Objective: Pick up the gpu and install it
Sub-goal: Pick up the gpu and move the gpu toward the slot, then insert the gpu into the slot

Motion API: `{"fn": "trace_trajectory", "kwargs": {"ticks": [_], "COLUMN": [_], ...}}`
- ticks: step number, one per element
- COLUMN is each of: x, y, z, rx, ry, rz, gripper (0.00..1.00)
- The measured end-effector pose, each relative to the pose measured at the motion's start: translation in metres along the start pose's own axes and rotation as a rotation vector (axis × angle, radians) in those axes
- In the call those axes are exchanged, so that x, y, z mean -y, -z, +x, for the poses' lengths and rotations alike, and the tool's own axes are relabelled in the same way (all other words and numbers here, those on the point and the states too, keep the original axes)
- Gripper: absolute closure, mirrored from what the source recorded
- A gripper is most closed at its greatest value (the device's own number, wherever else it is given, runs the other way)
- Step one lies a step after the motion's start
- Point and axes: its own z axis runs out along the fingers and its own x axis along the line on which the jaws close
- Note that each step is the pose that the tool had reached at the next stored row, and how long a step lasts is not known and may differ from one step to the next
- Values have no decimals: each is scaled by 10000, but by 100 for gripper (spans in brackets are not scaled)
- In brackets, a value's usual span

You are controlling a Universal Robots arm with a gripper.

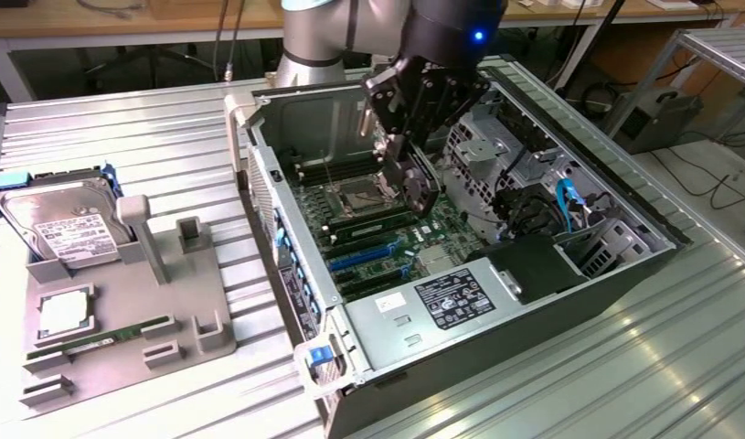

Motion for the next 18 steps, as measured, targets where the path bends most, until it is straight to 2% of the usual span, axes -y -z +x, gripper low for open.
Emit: {"fn": "trace_trajectory", "kwargs": {"ticks": [5, 6, 7, 18], "x": [-1, -1, 0, -1], "y": [-86, -92, -91, -92], "z": [-229, -246, -252, -252], "rx": [-27, -33, -54, -53], "ry": [0, -1, -1, -2], "rz": [1, 2, 3, 1], "gripper": [74, 74, 74, 74]}}
